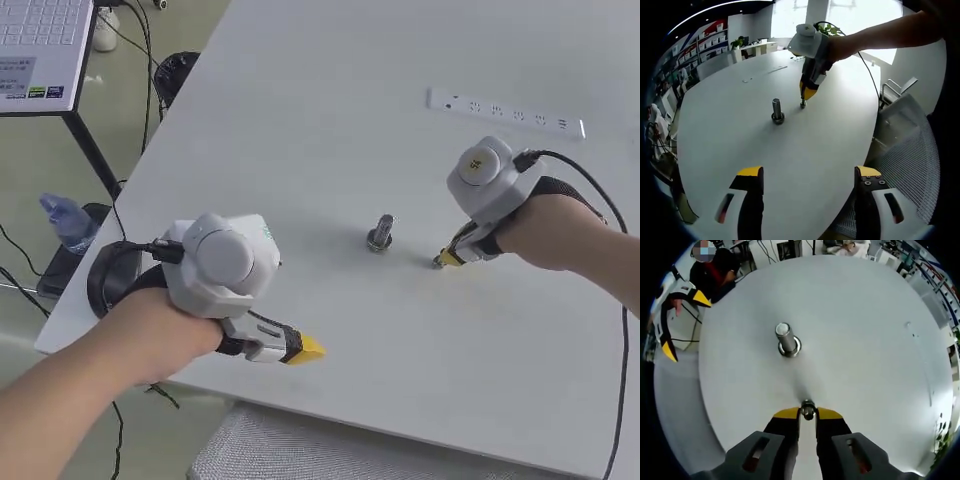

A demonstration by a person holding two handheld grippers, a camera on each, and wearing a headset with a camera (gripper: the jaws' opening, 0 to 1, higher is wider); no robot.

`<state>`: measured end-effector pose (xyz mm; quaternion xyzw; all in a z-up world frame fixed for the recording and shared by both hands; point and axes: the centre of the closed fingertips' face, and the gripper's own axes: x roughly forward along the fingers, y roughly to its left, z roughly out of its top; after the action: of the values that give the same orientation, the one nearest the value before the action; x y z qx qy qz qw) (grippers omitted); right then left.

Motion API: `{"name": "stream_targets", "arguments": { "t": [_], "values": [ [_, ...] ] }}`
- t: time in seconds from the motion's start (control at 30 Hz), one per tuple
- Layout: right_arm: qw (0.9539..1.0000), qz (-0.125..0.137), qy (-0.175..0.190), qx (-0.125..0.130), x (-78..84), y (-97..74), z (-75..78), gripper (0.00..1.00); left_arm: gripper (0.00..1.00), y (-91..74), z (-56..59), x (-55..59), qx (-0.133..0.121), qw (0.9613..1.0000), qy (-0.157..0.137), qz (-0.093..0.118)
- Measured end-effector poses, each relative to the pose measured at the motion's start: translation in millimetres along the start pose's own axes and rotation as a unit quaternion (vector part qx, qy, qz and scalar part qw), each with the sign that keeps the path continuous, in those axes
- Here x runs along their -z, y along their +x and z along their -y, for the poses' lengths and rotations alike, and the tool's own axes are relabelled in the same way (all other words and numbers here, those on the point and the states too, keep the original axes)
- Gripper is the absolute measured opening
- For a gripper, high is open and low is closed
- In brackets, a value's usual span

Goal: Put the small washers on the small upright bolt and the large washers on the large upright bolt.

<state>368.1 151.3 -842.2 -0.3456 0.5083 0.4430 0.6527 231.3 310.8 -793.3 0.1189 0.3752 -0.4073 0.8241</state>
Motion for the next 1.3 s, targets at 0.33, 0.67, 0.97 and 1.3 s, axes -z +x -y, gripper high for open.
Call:
{"name": "stream_targets", "arguments": {
  "t": [0.33,0.67,0.97,1.3],
  "values": [
    [0.9998,-0.01,-0.015,0.001,1.8,8.4,-2.2,0.12,0.72,2.1,1.2,5.7,0.003,1.0,-0.003,-0.007],
    [0.9994,-0.014,-0.03,0.008,1.8,17.3,1.9,0.12,0.71,1.7,0.1,6.4,-0.001,1.0,-0.004,-0.006],
    [0.9993,-0.017,-0.033,0.007,1.0,17.8,3.5,0.12,0.71,2.3,-1.6,5.3,-0.001,1.0,-0.004,-0.005],
    [0.9988,-0.017,-0.044,0.009,1.7,16.4,1.3,0.13,0.71,4.4,2.3,6.9,0.005,1.0,-0.002,-0.007]
  ]
}}
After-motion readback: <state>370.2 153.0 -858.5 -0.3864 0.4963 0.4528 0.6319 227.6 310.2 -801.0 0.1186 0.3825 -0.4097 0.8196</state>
